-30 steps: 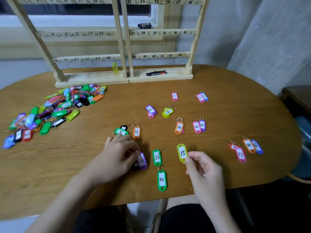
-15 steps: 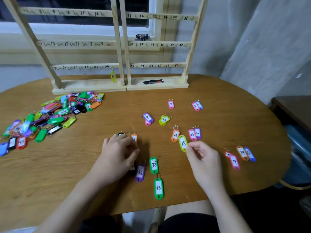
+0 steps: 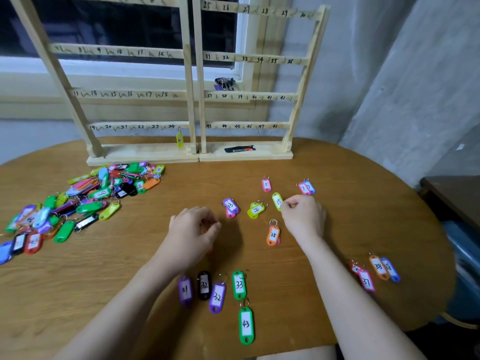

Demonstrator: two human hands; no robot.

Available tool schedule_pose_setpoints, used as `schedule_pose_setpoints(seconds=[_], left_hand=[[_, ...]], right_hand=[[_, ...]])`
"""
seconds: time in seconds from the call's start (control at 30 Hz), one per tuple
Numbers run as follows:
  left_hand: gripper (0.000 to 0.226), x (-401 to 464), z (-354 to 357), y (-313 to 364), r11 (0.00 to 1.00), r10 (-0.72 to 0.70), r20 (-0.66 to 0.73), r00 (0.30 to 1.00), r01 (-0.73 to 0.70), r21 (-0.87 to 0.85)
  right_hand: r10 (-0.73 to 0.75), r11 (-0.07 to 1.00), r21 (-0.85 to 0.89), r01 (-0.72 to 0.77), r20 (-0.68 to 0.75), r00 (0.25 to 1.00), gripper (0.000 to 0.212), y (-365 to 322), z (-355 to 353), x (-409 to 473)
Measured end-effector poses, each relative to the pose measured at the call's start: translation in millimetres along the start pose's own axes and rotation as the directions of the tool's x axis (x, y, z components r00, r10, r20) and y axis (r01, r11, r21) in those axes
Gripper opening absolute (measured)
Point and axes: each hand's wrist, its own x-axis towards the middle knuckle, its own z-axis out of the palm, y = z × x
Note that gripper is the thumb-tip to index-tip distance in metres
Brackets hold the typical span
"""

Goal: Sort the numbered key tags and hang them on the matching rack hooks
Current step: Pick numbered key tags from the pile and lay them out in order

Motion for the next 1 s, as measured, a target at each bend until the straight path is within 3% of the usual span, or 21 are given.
schedule_pose_setpoints(seconds=[0.13, 0.3, 0.4, 0.5, 0.6, 0.73, 1.0], left_hand=[[0.009, 9.6, -8.4, -20.0, 0.998, -0.055, -0.023, 0.998, 0.055, 0.019], [0.008, 8.1, -26.4, -61.0, 0.989, -0.15, -0.114, 0.982, 0.151, 0.002], [0.013, 2.9, -46.6, -85.6, 0.982, -0.183, -0.248, 0.951, 0.188, -0.002], [0.02, -4.5, -74.1, -115.9, 0.969, -0.218, -0.373, 0.902, 0.246, 0.028], [0.01, -8.6, -99.3, -150.5, 0.931, -0.196, -0.419, 0.886, 0.303, 0.204], [0.024, -5.1, -113.3, -178.9, 0.907, -0.207, -0.401, 0.892, 0.328, 0.264], [0.042, -4.1, -112.1, -184.6, 0.903, -0.176, -0.347, 0.921, 0.292, 0.316]], right_hand=[[0.054, 0.995, -0.083, -0.047, 0.079, 0.995, 0.027, -3.4, 5.4, 12.0], [0.031, 0.99, -0.136, -0.021, 0.068, 0.997, 0.022, -6.3, 6.3, 17.6], [-0.046, 0.989, -0.142, 0.05, 0.037, 0.998, 0.021, -19.7, 9.4, 15.2], [-0.163, 0.986, -0.015, 0.164, 0.074, 0.984, 0.019, -50.1, 19.9, 4.5], [-0.306, 0.952, 0.063, 0.3, 0.186, 0.934, 0.016, -91.5, 40.6, -14.2], [-0.5, 0.858, 0.046, 0.512, 0.303, 0.811, 0.013, -142.4, 78.2, -42.3], [-0.572, 0.772, -0.003, 0.635, 0.43, 0.698, 0.037, -204.0, 155.7, -50.1]])
